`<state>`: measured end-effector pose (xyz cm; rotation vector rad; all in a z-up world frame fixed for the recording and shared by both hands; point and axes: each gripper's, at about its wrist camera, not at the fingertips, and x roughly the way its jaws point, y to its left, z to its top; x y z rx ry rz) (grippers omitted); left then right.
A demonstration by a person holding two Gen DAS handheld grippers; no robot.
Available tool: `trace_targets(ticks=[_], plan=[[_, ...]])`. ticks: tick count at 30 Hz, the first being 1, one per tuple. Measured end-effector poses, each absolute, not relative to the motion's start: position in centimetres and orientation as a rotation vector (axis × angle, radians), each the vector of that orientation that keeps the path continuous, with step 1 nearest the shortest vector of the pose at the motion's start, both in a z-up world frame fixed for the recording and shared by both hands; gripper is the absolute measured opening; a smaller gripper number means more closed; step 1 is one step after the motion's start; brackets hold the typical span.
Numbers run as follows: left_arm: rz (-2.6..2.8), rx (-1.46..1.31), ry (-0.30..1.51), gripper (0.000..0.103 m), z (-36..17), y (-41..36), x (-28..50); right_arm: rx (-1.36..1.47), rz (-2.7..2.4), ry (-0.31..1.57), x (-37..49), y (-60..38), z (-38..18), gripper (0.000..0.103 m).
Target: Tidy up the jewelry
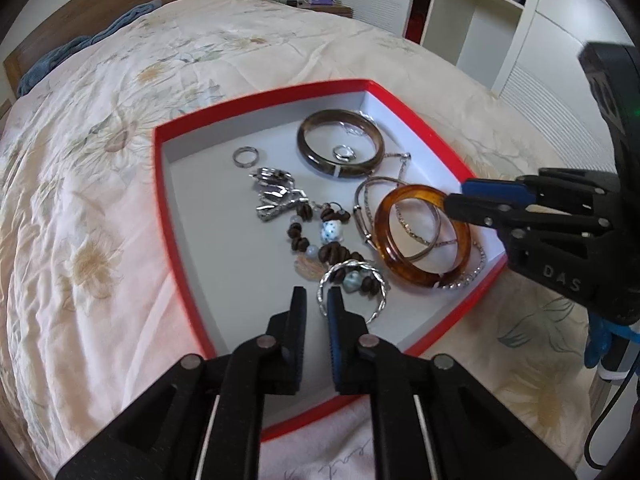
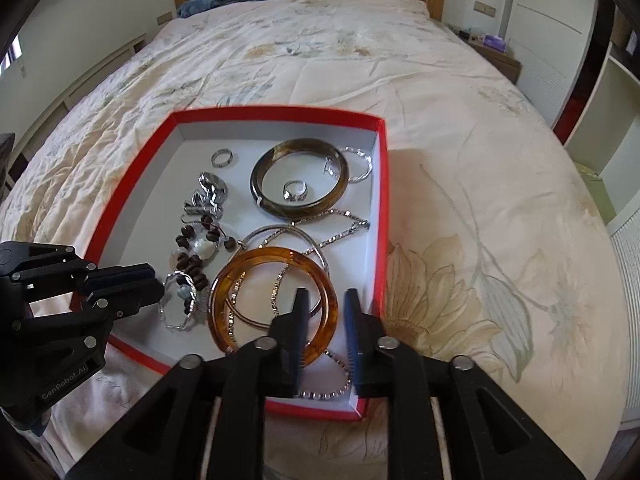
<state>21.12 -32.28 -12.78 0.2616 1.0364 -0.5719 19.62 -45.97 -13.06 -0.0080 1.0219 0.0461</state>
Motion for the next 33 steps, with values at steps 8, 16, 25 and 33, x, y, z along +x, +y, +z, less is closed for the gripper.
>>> trace_targets(ticks=[8, 16, 25, 33], plan=[[-0.529, 0.190, 0.978, 0.033, -8.7, -29.6, 18.9, 0.025, 0.034, 0.953, 17.0, -44.7, -9.0, 0.034], [-0.453, 0.181, 0.930, 0.034, -5.6, -26.3, 16.0, 0.020, 0.060, 0.917, 13.5, -40.8, -6.1, 0.042], [-0.371, 0.157, 0.860, 0.043, -2.5, -21.5, 12.4, 0.018, 0.106, 0.881, 10.3, -35.3, -3.6, 0.049], [-0.289, 0.143, 0.799, 0.044, 0.0, -17.3, 9.3, 0.009, 0.138, 0.846, 7.5, -30.8, -1.8, 0.059]])
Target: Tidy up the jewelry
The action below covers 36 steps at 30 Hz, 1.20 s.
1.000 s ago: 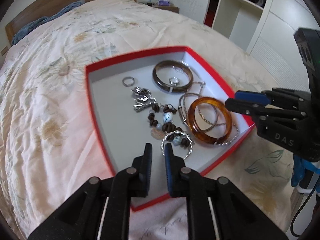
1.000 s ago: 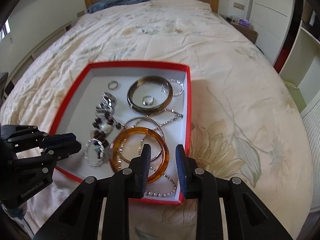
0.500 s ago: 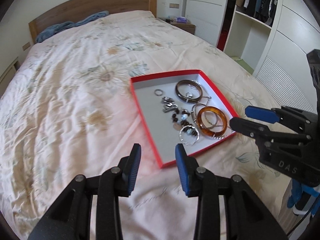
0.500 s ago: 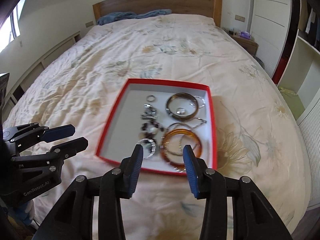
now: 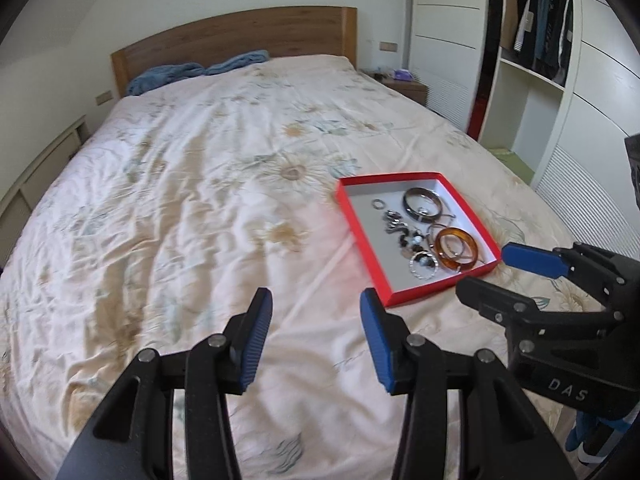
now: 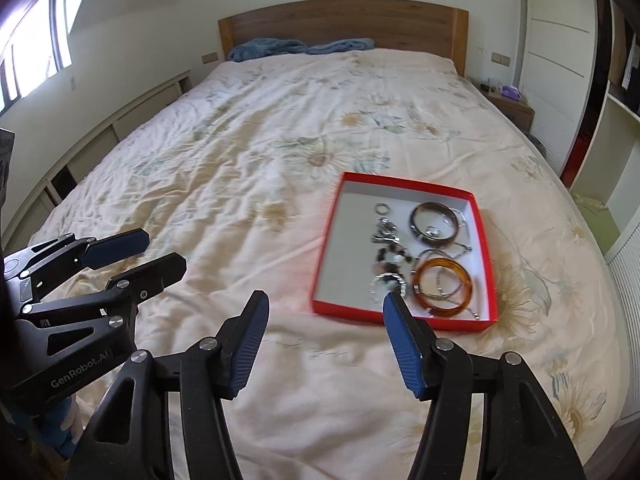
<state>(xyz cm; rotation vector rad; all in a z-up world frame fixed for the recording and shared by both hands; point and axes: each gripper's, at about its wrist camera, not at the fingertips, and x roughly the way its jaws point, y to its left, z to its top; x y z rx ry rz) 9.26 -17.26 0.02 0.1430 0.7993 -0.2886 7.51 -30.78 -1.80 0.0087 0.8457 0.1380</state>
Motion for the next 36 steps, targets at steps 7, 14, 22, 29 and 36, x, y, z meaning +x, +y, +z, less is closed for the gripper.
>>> trace_targets(ticks=[7, 14, 22, 29, 36], plan=[[-0.249, 0.118, 0.776, 0.044, 0.9, -14.4, 6.9, -0.016, 0.167, 0.810, 5.4, -27.6, -0.4, 0.065], [-0.208, 0.098, 0.746, 0.044, 1.3, -11.7, 5.0, -0.025, 0.176, 0.790, 3.7, -25.3, 0.4, 0.069], [-0.163, 0.094, 0.713, 0.044, 1.7, -9.5, 2.9, -0.040, 0.194, 0.777, 1.8, -23.1, 0.5, 0.072], [-0.140, 0.091, 0.683, 0.044, 2.2, -8.3, 0.7, -0.058, 0.212, 0.762, -0.2, -22.0, 0.7, 0.075], [-0.128, 0.092, 0.669, 0.044, 2.5, -8.0, -0.9, -0.066, 0.215, 0.740, -2.1, -21.7, 1.0, 0.079]])
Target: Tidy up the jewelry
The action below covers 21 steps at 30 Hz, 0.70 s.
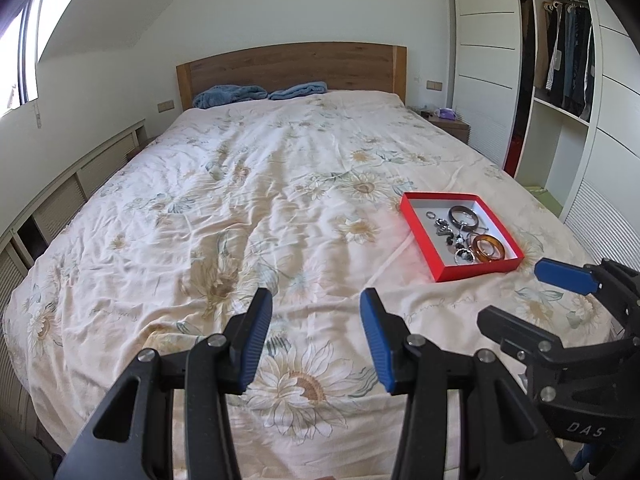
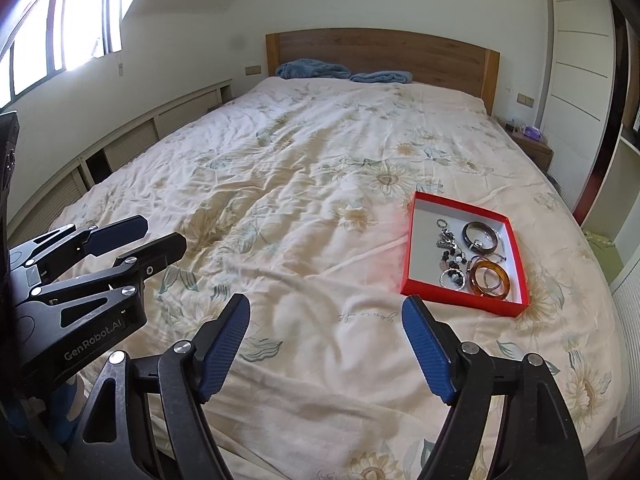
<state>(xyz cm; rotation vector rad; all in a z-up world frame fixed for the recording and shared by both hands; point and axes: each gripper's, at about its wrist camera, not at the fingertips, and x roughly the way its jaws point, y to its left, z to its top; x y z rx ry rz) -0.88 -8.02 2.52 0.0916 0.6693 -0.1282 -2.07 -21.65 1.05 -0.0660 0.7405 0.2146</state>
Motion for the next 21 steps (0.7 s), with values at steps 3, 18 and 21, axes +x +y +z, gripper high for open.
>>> trace_targets(ticks=[3, 18, 21], plan=[[-0.127, 0.092, 0.667, 0.044, 2.6, -8.0, -1.3, -0.063, 0.210, 0.732, -2.8, -21.7, 1.2, 0.080], [-0.130, 0.076, 0.667, 0.048, 3.1, -8.3, -2.9, -0.044, 0.152, 0.719, -4.3, -23.1, 0.9, 0.103], [-0.122, 0.075, 0.679, 0.053, 2.7, -8.0, -2.4, -0.031, 0.140, 0.733, -4.0, -23.5, 0.4, 0.103]])
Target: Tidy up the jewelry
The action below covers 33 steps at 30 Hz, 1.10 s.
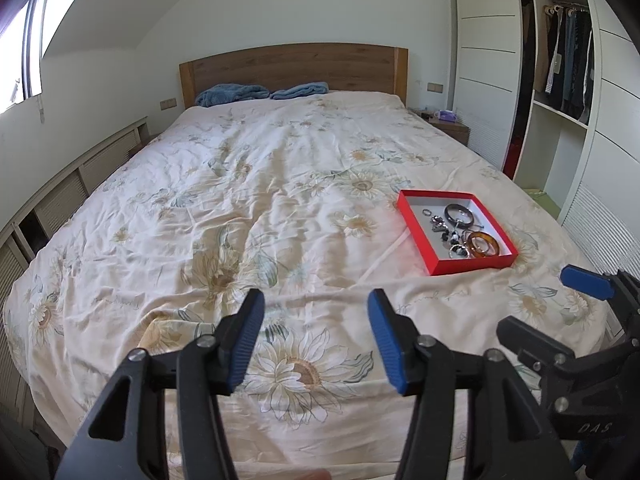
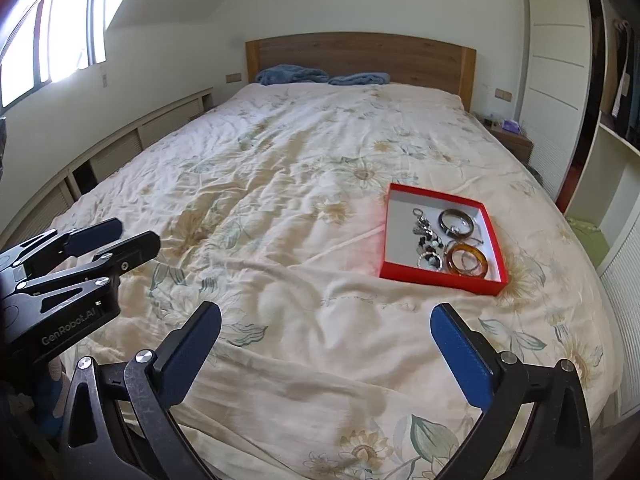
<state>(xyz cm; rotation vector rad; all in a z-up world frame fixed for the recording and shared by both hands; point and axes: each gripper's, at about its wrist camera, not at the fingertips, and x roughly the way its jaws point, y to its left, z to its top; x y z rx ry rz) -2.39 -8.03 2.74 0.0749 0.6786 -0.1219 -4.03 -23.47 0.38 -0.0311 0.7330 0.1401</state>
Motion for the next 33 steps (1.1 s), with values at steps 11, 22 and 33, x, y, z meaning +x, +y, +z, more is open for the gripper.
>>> trace_targets(ticks=[11, 22, 33], plan=[[-0.118, 0.071, 0.728, 0.054, 0.9, -8.1, -0.8, -0.034, 0.089, 0.758, -2.5, -23.8, -1.6, 0.103], [-0.111, 0.087, 0.760, 0.057, -0.1, -8.5, 0.8, -0.057, 0.089, 0.774, -0.9, -23.5, -2.3, 0.103], [-0.089, 0.102, 0.773, 0.057, -0.2, -8.3, 2.2, -0.059, 0.081, 0.770, 0.7, -23.2, -2.4, 0.103]])
